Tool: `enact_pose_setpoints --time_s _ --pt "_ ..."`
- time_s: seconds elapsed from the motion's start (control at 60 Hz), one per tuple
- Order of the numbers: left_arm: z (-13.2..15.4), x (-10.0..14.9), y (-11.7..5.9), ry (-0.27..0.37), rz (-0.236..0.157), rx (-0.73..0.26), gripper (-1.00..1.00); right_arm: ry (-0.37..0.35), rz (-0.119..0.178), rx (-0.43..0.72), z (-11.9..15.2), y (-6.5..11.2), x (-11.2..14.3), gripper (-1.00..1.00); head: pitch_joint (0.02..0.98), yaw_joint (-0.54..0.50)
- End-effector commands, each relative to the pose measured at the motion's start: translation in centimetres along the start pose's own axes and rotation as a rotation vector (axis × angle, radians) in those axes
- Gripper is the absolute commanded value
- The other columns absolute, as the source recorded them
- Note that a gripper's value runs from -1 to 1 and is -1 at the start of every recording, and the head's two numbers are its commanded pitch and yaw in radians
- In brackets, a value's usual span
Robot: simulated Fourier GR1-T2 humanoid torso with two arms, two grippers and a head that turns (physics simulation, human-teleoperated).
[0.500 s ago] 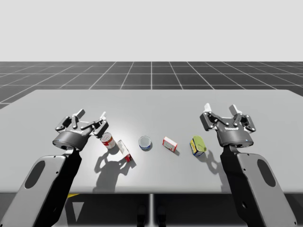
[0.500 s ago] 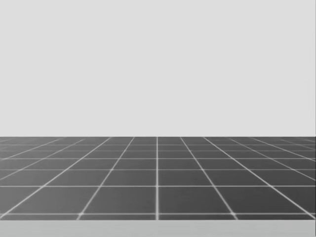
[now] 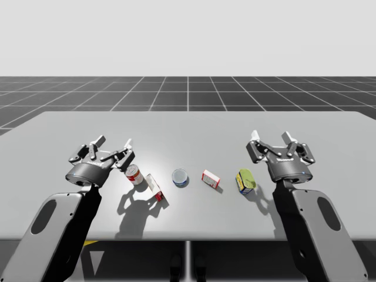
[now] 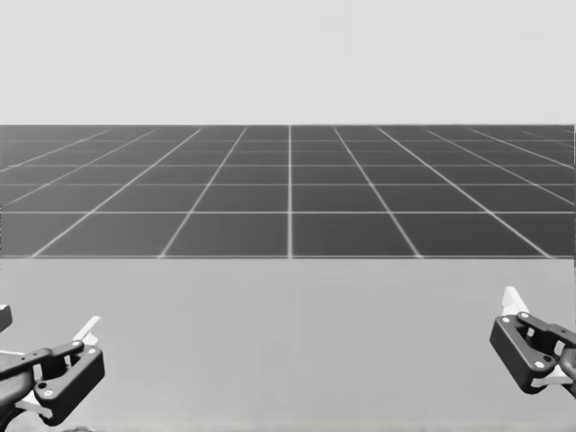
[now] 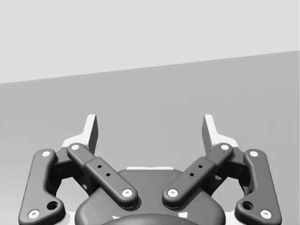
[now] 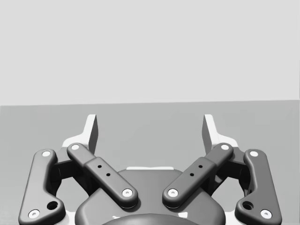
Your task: Lift the gelatin box off the table.
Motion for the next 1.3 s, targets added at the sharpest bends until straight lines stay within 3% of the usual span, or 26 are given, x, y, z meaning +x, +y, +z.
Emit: enact_pose_setpoints --time_s 0.017,0.3,0.55,0.65,0.717,0.767,0.817,0.867,0.9,0.933,1.0,1.15,1.233,1.3 --pt "0.0 0.0 0.1 0.001 -0.004 0.001 -1.0 0.005 0.003 -0.003 -0.1 0.1 -0.1 -1.0 0.461 0.01" --pt "-0.1 0.1 0.2 0.003 -0.002 0.001 -1.0 -0.001 0.009 0.011 -0.1 0.2 -0.2 -1.0 0.734 -0.06" --pt "-0.1 0.2 0.2 0.001 -0.002 -0.004 -1.0 -0.018 0.021 0.024 0.1 0.6 0.0 -1.0 0.867 -0.13" --pt "-0.1 0.2 0.1 0.002 -0.002 -0.004 -1.0 -0.041 0.026 0.033 0.3 0.7 0.1 -1.0 0.877 -0.15" --pt "-0.1 0.2 0.1 0.002 -0.001 -0.004 -1.0 -0.031 -0.01 0.062 0.5 0.9 0.4 -1.0 0.873 -0.15" --pt "-0.1 0.2 0.0 0.002 0.0 -0.004 -1.0 -0.028 -0.003 0.08 0.8 1.2 0.5 -1.0 0.872 -0.15" --pt "-0.1 0.2 0.0 0.002 0.0 -0.004 -1.0 -0.014 -0.028 0.098 1.4 1.4 1.2 -1.0 0.867 -0.15" --pt "-0.1 0.2 0.0 0.003 0.0 -0.004 -1.0 -0.016 -0.021 0.112 1.9 1.6 1.5 -1.0 0.865 -0.15" --pt "-0.1 0.2 0.0 0.004 0.0 -0.004 -1.0 -0.016 -0.015 0.121 2.4 1.8 2.0 -1.0 0.862 -0.14" --pt "-0.1 0.2 0.0 0.004 0.002 -0.005 -1.0 0.008 -0.051 0.175 3.2 2.2 2.5 -1.0 0.861 -0.14" --pt "-0.1 0.2 0.0 0.005 0.002 -0.005 -1.0 0.009 -0.039 0.201 4.2 2.7 2.8 -1.0 0.86 -0.15" --pt "-0.1 0.2 0.1 0.006 0.005 -0.005 -1.0 0.056 -0.078 0.328 7.5 4.5 2.6 -1.0 0.855 -0.14" --pt "-0.1 0.2 0.1 0.005 0.007 -0.006 -1.0 0.066 -0.081 0.366 8.8 4.8 2.2 -1.0 0.855 -0.15" --pt "-0.1 0.2 0.1 0.005 0.009 -0.009 -1.0 0.083 -0.102 0.395 9.8 4.9 1.9 -1.0 0.856 -0.15"
